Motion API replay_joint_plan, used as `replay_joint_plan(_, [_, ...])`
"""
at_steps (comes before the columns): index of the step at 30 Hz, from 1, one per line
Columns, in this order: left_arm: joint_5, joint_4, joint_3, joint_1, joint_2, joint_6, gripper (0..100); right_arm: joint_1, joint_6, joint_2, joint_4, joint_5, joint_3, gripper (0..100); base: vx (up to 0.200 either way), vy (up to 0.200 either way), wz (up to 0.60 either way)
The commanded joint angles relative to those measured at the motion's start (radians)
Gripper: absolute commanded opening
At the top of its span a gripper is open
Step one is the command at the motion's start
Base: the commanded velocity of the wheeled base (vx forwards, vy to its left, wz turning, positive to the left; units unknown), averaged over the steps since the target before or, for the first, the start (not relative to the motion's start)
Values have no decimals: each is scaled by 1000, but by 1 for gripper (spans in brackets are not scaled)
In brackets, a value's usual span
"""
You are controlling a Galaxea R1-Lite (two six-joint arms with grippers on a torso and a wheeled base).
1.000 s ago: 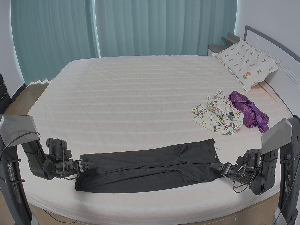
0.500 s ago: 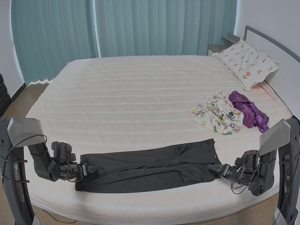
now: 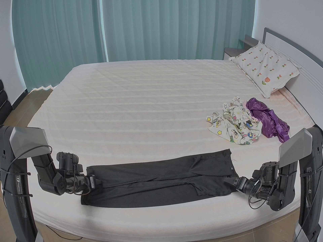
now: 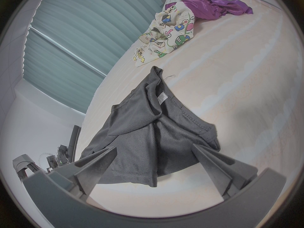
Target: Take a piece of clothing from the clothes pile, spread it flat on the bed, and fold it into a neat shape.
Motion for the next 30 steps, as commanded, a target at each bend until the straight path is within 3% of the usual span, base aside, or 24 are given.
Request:
replay_joint_plan(1, [1, 0, -2, 0, 2, 0, 0, 1, 1, 0, -13, 1, 0, 100, 0, 0, 0])
replay_joint_plan(20, [17, 14, 47, 56, -96, 0, 0, -20, 18, -34, -16, -4, -17, 100, 0, 0, 0])
replay_joint_plan(30, [20, 95, 20, 108, -145, -2, 0, -73, 113, -101, -13, 3, -41, 100, 0, 0, 0])
